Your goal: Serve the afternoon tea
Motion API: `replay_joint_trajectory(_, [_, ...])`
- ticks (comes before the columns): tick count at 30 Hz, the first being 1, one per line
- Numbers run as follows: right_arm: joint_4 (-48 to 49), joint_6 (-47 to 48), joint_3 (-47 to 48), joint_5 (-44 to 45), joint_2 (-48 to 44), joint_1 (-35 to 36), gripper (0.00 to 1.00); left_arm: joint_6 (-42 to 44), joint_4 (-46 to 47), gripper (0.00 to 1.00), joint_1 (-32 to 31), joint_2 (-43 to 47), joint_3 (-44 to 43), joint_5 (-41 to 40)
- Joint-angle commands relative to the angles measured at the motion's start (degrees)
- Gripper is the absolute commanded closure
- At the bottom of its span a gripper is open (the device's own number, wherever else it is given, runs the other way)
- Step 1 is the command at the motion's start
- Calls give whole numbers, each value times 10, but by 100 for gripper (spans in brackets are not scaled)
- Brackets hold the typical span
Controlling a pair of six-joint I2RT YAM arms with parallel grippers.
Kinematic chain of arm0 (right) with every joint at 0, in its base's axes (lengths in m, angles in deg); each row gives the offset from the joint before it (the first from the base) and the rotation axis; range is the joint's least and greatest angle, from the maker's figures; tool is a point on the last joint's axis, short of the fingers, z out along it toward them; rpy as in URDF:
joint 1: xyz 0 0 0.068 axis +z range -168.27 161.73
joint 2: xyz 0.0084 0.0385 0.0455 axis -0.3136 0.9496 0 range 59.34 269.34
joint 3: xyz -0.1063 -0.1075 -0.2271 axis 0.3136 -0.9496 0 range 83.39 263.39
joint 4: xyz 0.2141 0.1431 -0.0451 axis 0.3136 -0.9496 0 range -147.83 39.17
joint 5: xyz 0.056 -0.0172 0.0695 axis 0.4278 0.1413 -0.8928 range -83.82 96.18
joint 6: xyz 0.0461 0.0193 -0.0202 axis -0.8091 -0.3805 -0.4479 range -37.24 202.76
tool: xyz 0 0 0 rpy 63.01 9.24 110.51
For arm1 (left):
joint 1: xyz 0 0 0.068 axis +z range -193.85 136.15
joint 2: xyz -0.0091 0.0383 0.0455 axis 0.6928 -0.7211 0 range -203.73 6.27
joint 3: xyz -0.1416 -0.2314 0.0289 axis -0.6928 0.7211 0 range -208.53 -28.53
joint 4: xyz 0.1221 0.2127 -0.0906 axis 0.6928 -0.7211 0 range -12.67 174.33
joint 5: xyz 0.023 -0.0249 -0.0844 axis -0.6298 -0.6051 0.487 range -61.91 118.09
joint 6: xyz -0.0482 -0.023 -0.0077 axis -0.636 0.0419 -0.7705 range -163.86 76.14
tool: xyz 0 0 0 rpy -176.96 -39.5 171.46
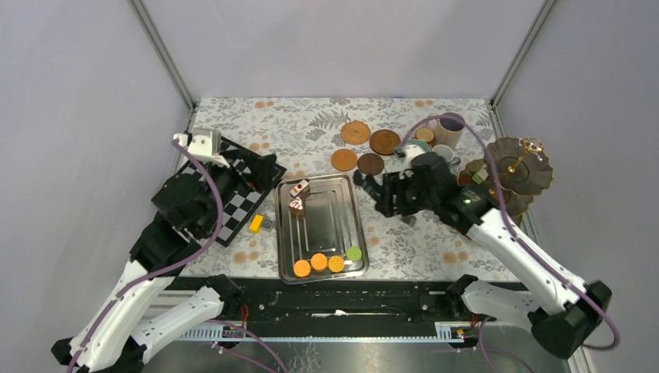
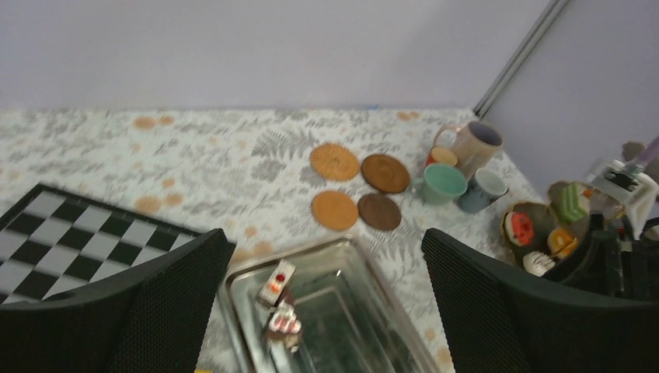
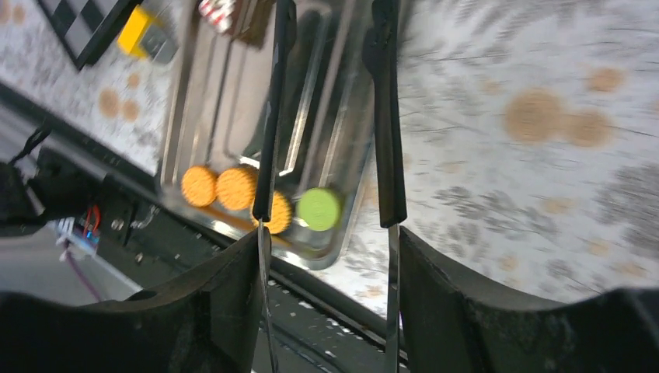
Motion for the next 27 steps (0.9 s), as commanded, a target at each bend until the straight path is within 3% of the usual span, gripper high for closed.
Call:
replay_joint_trajectory(1, [115, -93, -15, 13, 68, 119, 36, -41, -111, 1, -3, 41, 11, -43])
replay_joint_trajectory(8, [159, -201, 40, 118, 216, 244, 33, -97, -198, 1, -3, 61, -16, 4])
replay_joint_trajectory(15, [101, -278, 141, 211, 337, 292, 31, -104, -202, 1, -3, 66, -22, 46])
replay_joint_trajectory(27, [-15, -280, 320, 291, 490, 329, 29, -94, -206, 1, -3, 88, -22, 56])
